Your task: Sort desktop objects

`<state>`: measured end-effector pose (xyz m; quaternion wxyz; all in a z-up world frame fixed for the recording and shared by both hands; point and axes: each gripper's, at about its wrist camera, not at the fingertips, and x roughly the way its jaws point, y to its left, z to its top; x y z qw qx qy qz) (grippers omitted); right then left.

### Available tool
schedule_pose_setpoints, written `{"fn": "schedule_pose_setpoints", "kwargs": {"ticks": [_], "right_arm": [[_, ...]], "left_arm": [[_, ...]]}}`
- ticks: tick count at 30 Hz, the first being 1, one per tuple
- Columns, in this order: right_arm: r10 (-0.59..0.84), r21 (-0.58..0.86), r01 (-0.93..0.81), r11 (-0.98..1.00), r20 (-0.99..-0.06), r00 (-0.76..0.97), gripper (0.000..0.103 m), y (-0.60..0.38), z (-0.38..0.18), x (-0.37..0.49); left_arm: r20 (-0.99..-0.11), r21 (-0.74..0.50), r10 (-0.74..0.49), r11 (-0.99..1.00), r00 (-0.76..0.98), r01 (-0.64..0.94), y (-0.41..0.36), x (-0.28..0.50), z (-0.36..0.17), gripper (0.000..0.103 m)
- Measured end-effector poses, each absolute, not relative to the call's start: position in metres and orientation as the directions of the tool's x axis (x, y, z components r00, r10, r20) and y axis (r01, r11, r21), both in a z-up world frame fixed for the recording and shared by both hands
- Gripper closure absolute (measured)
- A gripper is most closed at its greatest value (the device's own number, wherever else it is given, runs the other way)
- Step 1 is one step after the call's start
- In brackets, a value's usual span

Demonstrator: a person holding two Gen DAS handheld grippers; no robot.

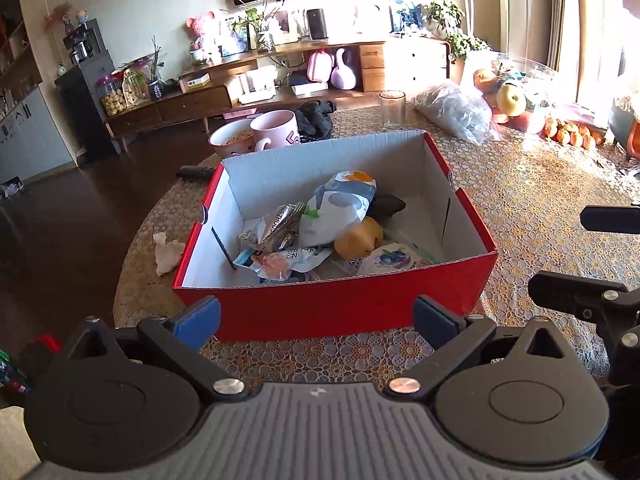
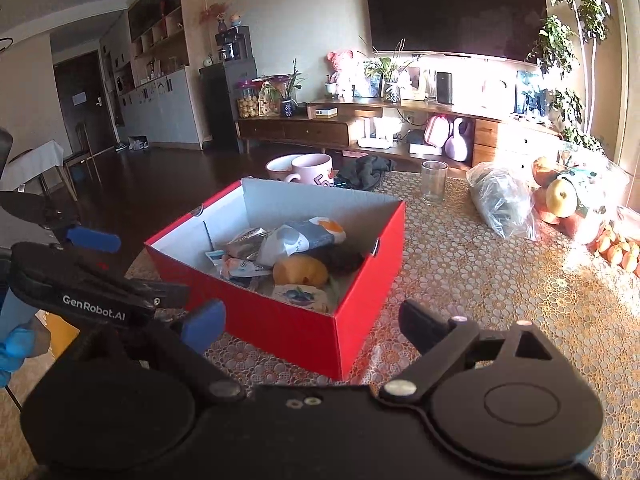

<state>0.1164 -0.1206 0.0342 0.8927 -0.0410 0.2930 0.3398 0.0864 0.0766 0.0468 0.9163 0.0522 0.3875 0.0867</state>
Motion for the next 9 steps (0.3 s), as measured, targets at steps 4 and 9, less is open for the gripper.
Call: {"fn": "schedule_pose_setpoints", "kwargs": {"ticks": [4,9], "right_arm": [[0.580,0.131,-0.625,0.770,-0.552,0.599,0.009,-0.125,0.032,0.115],[0.572,0.143,-0.607,0.782,-0.551,0.607,0.009,-0.136,0.029,0.115]], "left_arm": [[-0.698,0.173,0.209,0.977,0.685,-0.122,0.072,0.086,0.046,0.000],[-0.706,0.145,0.176,0.984,0.686,-0.104,0.065,0.087,0.047,0.000]]}}
